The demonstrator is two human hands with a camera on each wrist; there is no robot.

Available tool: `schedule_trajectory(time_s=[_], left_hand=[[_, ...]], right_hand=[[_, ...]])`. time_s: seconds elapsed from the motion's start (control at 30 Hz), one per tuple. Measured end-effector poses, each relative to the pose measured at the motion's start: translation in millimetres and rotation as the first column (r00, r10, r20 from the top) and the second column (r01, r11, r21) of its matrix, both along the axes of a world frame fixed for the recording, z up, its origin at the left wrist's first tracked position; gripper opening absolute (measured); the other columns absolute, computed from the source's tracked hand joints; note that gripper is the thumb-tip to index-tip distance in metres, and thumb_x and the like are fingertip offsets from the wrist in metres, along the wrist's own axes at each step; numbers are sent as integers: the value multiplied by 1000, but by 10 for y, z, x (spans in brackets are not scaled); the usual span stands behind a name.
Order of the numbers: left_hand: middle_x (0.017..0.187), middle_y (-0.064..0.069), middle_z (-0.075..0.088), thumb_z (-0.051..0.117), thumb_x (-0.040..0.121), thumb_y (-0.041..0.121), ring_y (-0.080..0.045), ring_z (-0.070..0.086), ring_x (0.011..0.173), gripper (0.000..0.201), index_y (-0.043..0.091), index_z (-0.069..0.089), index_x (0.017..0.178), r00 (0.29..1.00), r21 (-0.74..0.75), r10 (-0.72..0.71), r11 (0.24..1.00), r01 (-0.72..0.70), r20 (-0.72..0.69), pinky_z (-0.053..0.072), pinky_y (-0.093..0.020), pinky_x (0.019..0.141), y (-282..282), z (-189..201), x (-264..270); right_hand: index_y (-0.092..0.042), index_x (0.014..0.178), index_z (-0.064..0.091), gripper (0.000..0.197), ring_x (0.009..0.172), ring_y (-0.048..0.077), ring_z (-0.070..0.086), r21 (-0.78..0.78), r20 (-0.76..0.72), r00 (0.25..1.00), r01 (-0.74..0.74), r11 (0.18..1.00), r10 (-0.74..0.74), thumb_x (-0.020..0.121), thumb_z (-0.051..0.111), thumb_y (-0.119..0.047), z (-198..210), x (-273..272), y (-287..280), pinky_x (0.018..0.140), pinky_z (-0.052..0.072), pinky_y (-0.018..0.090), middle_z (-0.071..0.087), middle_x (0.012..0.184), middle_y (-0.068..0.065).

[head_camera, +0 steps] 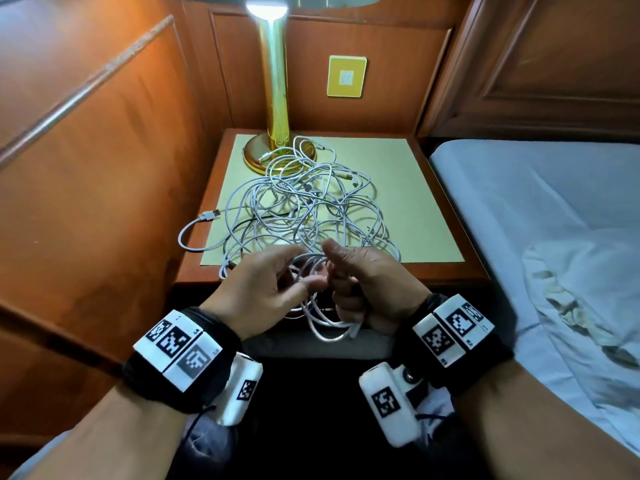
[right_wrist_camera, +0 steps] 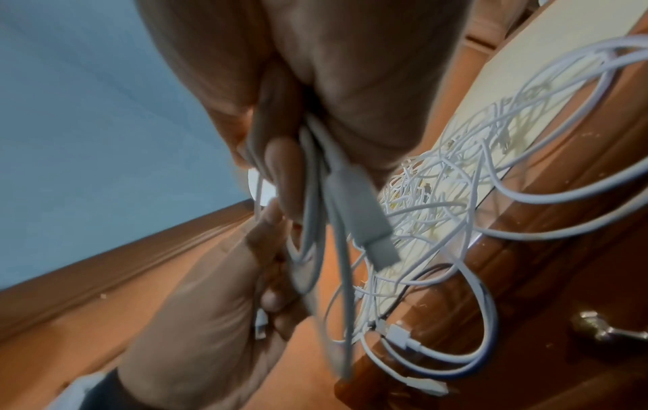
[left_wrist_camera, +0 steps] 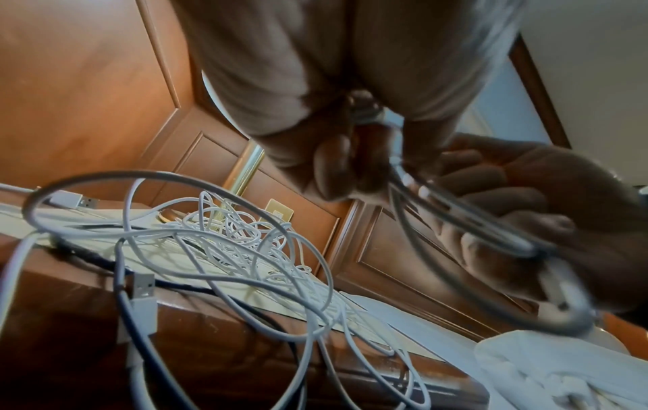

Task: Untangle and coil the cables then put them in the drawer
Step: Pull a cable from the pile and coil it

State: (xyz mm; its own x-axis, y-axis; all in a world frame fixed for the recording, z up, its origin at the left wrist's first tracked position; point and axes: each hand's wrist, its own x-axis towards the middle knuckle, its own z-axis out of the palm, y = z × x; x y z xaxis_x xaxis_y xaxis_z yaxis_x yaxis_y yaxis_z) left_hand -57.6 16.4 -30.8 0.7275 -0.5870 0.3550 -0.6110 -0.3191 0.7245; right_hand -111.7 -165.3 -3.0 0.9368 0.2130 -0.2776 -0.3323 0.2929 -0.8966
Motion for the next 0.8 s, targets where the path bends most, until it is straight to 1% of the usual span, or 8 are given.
schedule_trajectory(time_s=[0.17, 0.27, 0.4, 0.57, 0.6, 0.67, 0.73, 0.8], left_hand=[[73, -1, 62, 54, 97, 34, -19, 58, 68, 22, 15, 62, 89, 999, 54, 50, 997, -50, -4, 46, -41, 64, 21, -27, 31], [71, -6, 59, 55, 100, 32, -23, 55, 65, 23, 14, 60, 86, 996, 35, 87, 996, -85, -33, 45, -44, 62, 14, -26, 31], [76, -9, 62, 52, 97, 38, -25, 57, 70, 29, 12, 63, 92, 991, -27, 105, 994, -108, -80, 46, -46, 66, -21, 1, 6], [95, 2, 68, 52, 97, 34, -18, 65, 85, 29, 14, 63, 115, 990, -49, 91, 994, -97, -112, 54, -40, 79, -37, -5, 18], [96, 4, 67, 53, 97, 29, -14, 64, 86, 28, 13, 64, 116, 991, -60, 96, 993, -102, -91, 54, -37, 80, -21, -21, 40], [98, 2, 65, 56, 95, 18, -10, 61, 88, 24, 7, 69, 112, 991, -66, 115, 992, -111, 66, 53, -30, 81, 13, -53, 96], [96, -1, 66, 61, 93, 14, -14, 63, 86, 20, 7, 74, 105, 966, -48, 146, 989, -139, 213, 53, -28, 77, 47, -65, 134], [94, -1, 67, 67, 90, 17, -16, 64, 87, 16, 12, 78, 101, 940, -60, 215, 977, -207, 263, 53, -28, 76, 63, -59, 140]], right_hand=[[-9, 72, 53, 39, 40, 10, 27, -45, 28, 992, 121, 992, -120, 101, 48, -35, -94, 60, 38, 42, 41, 25, 26, 54, -1], [-4, 83, 60, 30, 42, 9, 35, -8, 28, 978, 208, 978, -207, 101, 52, -27, -154, 101, 23, 44, 48, 27, 35, 55, 0], [-5, 90, 58, 22, 49, 13, 39, -47, 54, 974, 222, 974, -220, 102, 52, -22, -173, 133, -6, 42, 45, 24, 42, 61, 1], [-2, 100, 57, 23, 47, 11, 36, -172, 111, 962, 265, 949, -249, 105, 46, -21, -146, 133, -44, 39, 34, 22, 40, 55, -5], [-2, 99, 56, 22, 47, 11, 35, -183, 117, 956, 287, 940, -269, 105, 45, -20, -119, 128, -59, 38, 33, 22, 39, 56, -3], [-6, 90, 54, 21, 46, 11, 33, -179, 137, 946, 314, 932, -293, 105, 44, -17, -71, 114, -85, 38, 31, 22, 35, 60, 1], [-10, 84, 50, 23, 46, 11, 33, -152, 152, 947, 307, 940, -284, 105, 44, -16, -48, 103, -100, 39, 31, 23, 34, 63, 3], [-11, 83, 47, 23, 48, 11, 33, -125, 145, 958, 266, 956, -248, 105, 44, -16, -39, 90, -95, 40, 31, 23, 36, 64, 2]])
